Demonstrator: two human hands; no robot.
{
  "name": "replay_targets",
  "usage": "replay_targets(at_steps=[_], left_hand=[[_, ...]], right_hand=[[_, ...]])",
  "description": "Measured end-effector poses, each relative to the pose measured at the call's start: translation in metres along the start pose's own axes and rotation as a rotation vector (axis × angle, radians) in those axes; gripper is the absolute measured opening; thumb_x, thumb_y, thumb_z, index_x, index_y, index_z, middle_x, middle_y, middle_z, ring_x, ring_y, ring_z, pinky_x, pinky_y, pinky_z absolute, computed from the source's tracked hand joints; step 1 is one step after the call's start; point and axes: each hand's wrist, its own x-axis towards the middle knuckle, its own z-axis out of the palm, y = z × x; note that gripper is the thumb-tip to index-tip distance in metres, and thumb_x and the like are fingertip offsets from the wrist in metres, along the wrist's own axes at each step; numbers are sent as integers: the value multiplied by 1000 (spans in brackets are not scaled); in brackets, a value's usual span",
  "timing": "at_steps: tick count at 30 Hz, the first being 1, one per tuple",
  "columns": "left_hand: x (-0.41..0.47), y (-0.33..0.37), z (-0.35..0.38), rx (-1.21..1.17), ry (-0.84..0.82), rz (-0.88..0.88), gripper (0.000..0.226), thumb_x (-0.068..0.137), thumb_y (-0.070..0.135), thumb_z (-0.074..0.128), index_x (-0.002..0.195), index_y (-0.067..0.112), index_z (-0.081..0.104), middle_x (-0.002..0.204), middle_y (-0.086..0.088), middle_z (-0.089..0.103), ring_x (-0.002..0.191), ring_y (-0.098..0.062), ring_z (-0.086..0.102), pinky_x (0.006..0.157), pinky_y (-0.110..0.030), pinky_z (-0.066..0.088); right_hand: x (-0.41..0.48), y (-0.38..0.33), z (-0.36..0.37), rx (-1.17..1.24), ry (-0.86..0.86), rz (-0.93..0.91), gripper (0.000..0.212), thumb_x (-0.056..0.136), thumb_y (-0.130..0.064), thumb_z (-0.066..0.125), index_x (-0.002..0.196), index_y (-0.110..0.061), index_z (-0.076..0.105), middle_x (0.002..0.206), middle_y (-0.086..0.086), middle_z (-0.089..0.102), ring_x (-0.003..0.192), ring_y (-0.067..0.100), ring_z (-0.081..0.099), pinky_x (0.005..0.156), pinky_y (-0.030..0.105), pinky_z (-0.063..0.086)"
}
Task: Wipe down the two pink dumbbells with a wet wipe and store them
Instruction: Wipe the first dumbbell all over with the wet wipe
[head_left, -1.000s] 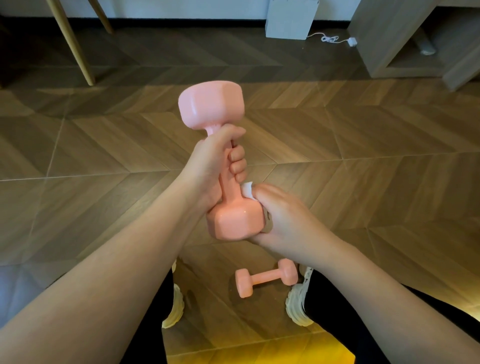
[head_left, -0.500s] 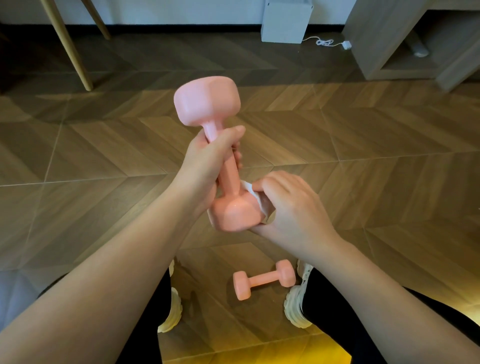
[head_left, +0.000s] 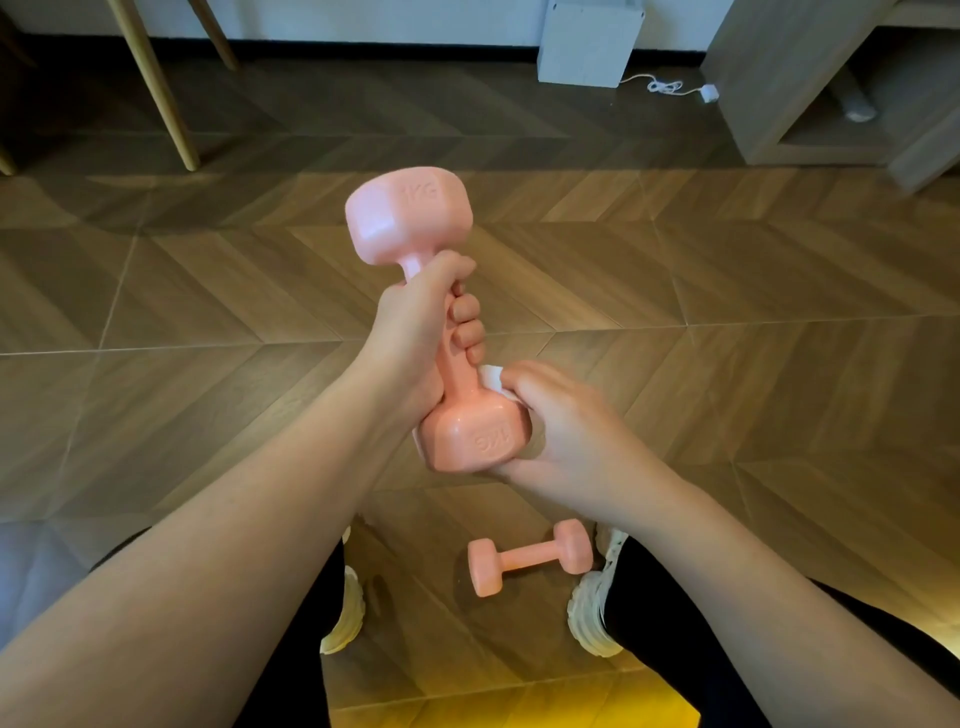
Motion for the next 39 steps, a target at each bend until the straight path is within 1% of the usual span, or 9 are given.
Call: replay_targets(at_steps=[6, 11, 16, 19, 26, 29, 33, 37, 39], left_hand=[[0, 0, 3, 21, -62, -23, 28, 90, 20, 56, 68, 20, 40, 49, 7, 32, 38, -11, 28, 39, -21, 30], [-2, -4, 3, 18, -86, -37, 28, 91, 19, 56, 68, 20, 39, 49, 7, 32, 38, -10, 28, 39, -21, 30], [-1, -1, 2, -16, -101, 39, 18, 93, 17, 58, 78, 15, 49, 60, 3, 49, 50, -11, 46, 50, -25, 45], [2, 2, -1, 55, -71, 21, 14, 92, 20, 63, 82, 14, 56, 71, 1, 52, 62, -12, 53, 64, -30, 47], [-3, 0, -1, 22, -46, -40, 27, 91, 26, 62, 72, 19, 45, 52, 4, 40, 42, -12, 38, 44, -23, 35], [-4, 4, 1, 4, -48, -28, 28, 93, 25, 58, 72, 20, 41, 49, 5, 35, 40, -11, 33, 41, -21, 32], [-5, 7, 1, -39, -76, -36, 29, 95, 24, 54, 71, 21, 38, 48, 5, 33, 39, -11, 31, 41, -21, 29], [-4, -1, 2, 84, -60, 62, 21, 93, 22, 62, 76, 16, 51, 62, 2, 50, 52, -12, 46, 55, -27, 42], [-1, -1, 2, 130, -22, 82, 14, 92, 21, 66, 87, 16, 54, 74, 1, 52, 64, -12, 51, 66, -30, 45]], right_hand=[[-4, -1, -3, -140, 118, -20, 58, 54, -48, 91, 91, -17, 59, 85, -19, 44, 79, 4, 42, 70, 19, 26], [2, 2, -4, 14, -168, 8, 40, 69, -30, 84, 93, -23, 53, 88, -11, 50, 84, 9, 48, 70, 33, 42], [0, 7, -15, -154, 64, -14, 47, 63, -33, 88, 96, -24, 54, 87, -21, 38, 79, 2, 38, 64, 20, 24], [-1, 9, -16, -220, 97, -44, 45, 64, -32, 85, 98, -20, 58, 90, -14, 50, 88, 8, 46, 72, 19, 21], [0, 2, -6, -153, -71, -75, 40, 68, -32, 85, 97, -17, 62, 92, -10, 58, 93, 12, 50, 83, 27, 37], [0, 1, -7, -220, 78, -106, 41, 63, -30, 88, 91, -14, 62, 88, -3, 62, 88, 11, 50, 95, 34, 41], [-1, 2, -11, -90, 3, -60, 47, 66, -37, 88, 99, -16, 62, 95, -10, 58, 90, 4, 48, 83, 25, 39], [-1, 6, -8, -262, 35, -104, 36, 64, -24, 85, 91, -13, 63, 92, -1, 65, 92, 13, 52, 97, 44, 47], [-2, 9, -12, -322, 106, -93, 37, 63, -26, 87, 91, -13, 65, 90, -2, 65, 91, 16, 57, 99, 43, 46]])
